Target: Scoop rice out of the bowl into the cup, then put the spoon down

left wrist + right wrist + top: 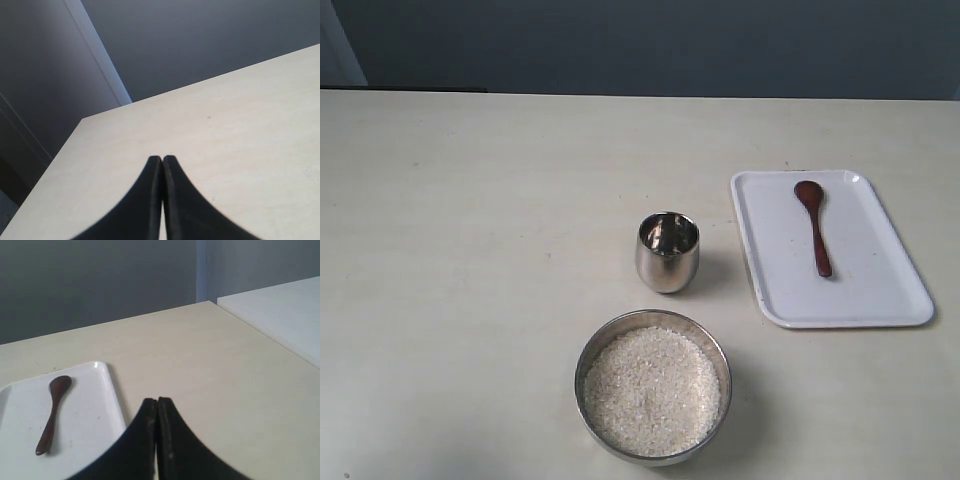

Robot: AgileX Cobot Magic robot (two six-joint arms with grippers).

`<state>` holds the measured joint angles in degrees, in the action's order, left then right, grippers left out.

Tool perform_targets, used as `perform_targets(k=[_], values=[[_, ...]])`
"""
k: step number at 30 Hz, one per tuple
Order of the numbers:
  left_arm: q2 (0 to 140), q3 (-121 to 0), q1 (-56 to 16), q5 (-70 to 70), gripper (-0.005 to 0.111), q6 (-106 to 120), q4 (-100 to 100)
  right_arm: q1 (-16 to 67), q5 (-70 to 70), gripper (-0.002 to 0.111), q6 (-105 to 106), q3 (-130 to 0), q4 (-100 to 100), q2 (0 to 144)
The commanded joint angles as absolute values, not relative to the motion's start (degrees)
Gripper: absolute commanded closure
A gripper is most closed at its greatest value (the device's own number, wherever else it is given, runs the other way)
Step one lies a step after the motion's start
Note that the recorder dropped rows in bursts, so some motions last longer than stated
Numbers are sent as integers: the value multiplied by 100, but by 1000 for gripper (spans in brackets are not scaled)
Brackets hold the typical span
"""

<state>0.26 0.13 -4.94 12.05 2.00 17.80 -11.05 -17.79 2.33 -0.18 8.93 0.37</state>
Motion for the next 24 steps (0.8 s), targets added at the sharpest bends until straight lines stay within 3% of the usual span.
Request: perform_targets(k=[1,24], values=[[0,0,-526,1171,106,163,1746,-1127,-1744,109,280,0,894,0],[0,0,-526,1171,106,163,1746,-1127,-1738,109,274,0,1100,0]])
